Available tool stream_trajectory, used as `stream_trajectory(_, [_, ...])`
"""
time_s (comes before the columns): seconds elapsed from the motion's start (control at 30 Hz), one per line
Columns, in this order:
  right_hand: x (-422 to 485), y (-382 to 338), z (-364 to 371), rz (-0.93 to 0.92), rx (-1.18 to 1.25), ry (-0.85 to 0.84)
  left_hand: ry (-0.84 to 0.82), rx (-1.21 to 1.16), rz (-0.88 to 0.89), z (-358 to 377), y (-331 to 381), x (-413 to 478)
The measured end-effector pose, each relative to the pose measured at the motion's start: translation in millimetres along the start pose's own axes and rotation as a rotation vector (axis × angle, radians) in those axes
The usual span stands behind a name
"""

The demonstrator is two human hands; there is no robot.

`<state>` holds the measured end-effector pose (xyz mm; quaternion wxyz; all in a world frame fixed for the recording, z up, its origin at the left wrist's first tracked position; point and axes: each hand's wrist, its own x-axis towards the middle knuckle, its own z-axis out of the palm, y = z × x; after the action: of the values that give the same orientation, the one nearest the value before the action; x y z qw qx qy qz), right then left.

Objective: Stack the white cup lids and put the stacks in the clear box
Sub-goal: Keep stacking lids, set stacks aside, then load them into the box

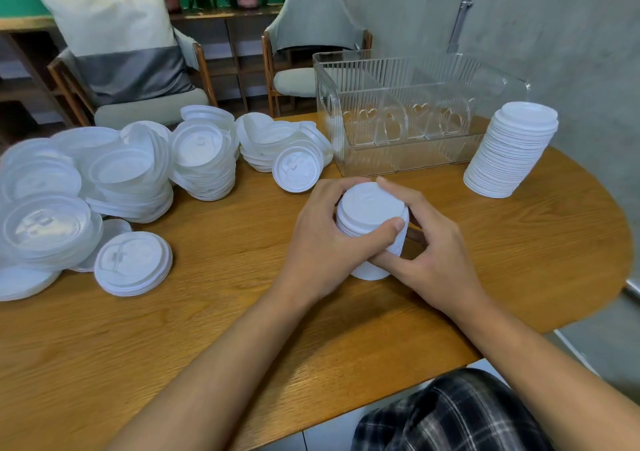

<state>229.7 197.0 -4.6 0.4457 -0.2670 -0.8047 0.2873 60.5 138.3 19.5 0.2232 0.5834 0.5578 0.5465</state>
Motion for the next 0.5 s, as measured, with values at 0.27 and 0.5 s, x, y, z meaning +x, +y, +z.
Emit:
stream_trajectory(0.27, [1.0,-0.5,-0.5,-0.001,-0.022,-0.017,-0.034,0.013,0.001,-2.6,-4.7,-1.2])
stream_trajectory(0.5, [1.8,-2.2,1.3,0.036,-0.059,-0.034,-0.064,-0.024,0.037,-16.7,-18.9,1.4])
